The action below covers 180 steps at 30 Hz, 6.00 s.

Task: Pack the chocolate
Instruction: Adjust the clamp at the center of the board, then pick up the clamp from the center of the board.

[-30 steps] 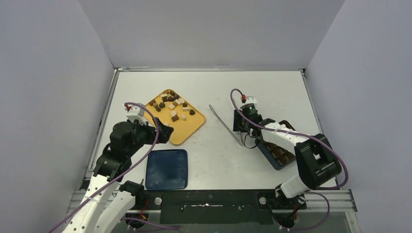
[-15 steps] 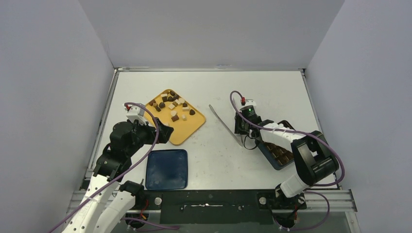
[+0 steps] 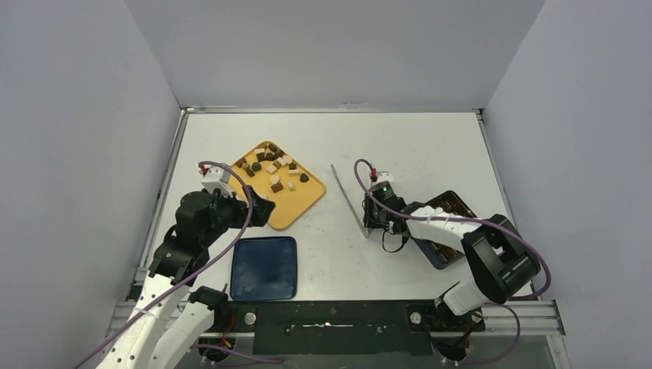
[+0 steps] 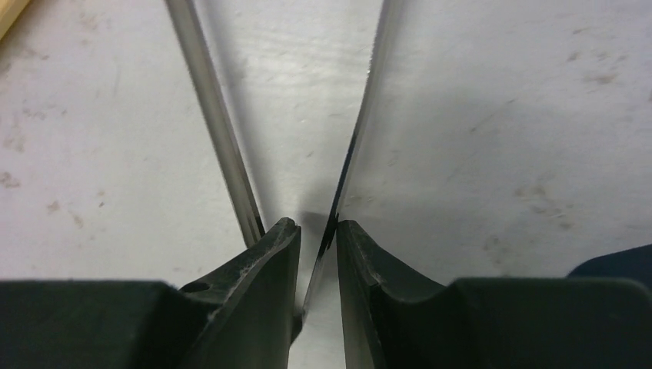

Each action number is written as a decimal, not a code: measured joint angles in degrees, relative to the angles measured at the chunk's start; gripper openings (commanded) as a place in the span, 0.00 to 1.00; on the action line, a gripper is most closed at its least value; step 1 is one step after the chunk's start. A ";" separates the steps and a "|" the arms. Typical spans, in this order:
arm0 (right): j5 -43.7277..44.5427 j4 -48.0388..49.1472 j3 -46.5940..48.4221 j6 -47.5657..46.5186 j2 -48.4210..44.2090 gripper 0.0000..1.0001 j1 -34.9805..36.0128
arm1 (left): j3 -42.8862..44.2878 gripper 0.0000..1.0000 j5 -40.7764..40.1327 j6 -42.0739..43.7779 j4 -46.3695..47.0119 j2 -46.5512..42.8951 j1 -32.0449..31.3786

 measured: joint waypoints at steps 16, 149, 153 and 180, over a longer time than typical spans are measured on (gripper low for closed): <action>0.39 1.25 -3.02 13.57 -6.47 0.52 13.64 | 0.87 0.92 -0.42 0.13 -1.81 8.11 0.00; 8.98 7.04 -11.54 19.76 -41.72 0.43 13.79 | 22.10 0.59 -25.29 3.23 1.86 42.01 -36.04; 8.22 7.80 -11.54 19.78 -41.92 0.58 13.79 | 22.84 0.56 -27.91 4.00 -2.12 40.26 -34.10; 8.07 1.16 -12.48 17.97 -47.25 1.00 13.81 | 22.69 0.49 -25.64 5.01 -15.32 42.73 -12.44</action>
